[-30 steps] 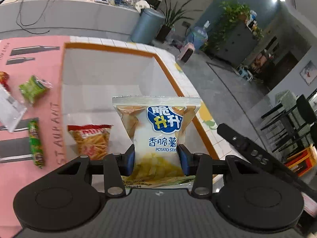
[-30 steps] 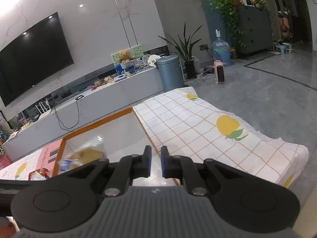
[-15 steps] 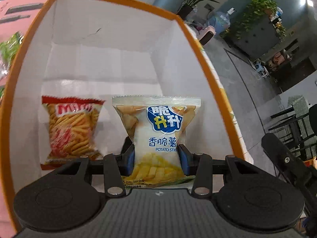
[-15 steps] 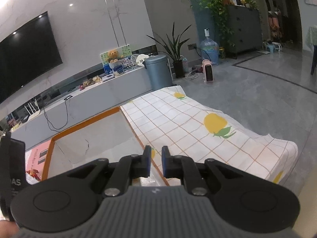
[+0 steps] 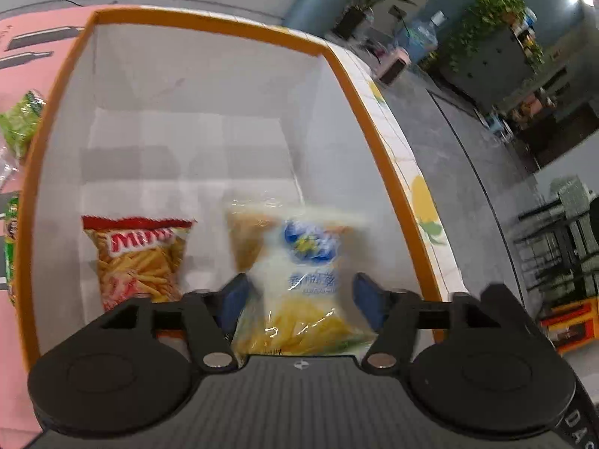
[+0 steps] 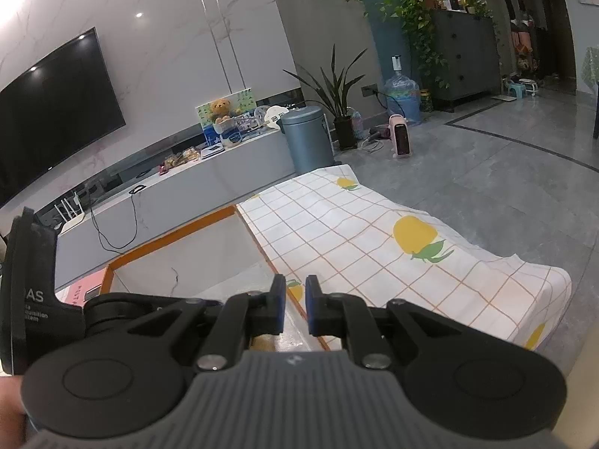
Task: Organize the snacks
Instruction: 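Carry the potato-stick bag over the box and open the left tool, then move both tools back over the snack pile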
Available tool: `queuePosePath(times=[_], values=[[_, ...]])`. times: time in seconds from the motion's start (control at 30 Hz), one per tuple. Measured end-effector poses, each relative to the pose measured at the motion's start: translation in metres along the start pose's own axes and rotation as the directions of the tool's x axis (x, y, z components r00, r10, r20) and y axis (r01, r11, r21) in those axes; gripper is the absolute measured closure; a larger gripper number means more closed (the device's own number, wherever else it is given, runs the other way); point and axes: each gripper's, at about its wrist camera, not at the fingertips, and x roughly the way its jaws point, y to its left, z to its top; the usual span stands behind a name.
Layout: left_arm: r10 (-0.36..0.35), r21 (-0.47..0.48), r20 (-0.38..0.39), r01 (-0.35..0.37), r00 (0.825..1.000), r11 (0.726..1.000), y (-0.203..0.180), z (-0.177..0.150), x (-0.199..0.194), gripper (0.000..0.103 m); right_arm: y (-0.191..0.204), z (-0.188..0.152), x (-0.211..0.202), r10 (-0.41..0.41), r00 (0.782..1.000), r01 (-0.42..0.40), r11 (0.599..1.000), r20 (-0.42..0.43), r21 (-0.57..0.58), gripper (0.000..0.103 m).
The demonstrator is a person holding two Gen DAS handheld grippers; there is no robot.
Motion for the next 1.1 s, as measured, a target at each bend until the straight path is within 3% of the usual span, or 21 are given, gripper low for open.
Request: queuePosePath(times=[0.13,0.27,0.4,0.7,0.93,1.1], values=[[0.079,0.064,0.012,-0.08,0.997,0.995,-0.012,-0.003,-0.01,0.015,0.0,0.001,-0.001,-0.003,1.0,0.003,1.0,-0.002,0.007,0.094],[0.096,0.11,0.053,-0.101,0.994,0.989,-0.016,-0.013,-0.033,0.014,0.006,0.0,-0.001,0.011,1.0,-0.011,1.0,0.0,-0.003,0.094],[0.083,0.114,0.087,-0.092,0.993,0.989,-0.015,-0.025,-0.061,0.014,0.013,-0.002,-0.001,0.011,1.0,-0.011,1.0,-0.001,-0.02,0.094],[0.13,0.107,0.171,-0.15,0.977,0.983,0.006,-0.037,-0.124,0.014,0.029,-0.005,-0.007,0.065,0.998,-0.064,0.997,0.018,-0.045,0.094],[0.19,0.065,0.259,-0.213,0.947,0.975,0.038,-0.049,-0.167,0.015,0.067,-0.015,-0.009,0.215,0.977,-0.215,0.974,-0.008,-0.064,0.093],[0.252,0.024,0.307,-0.272,0.918,0.962,0.064,-0.06,-0.195,0.016,0.105,-0.027,-0.021,0.307,0.95,-0.3,0.948,0.05,-0.109,0.093]])
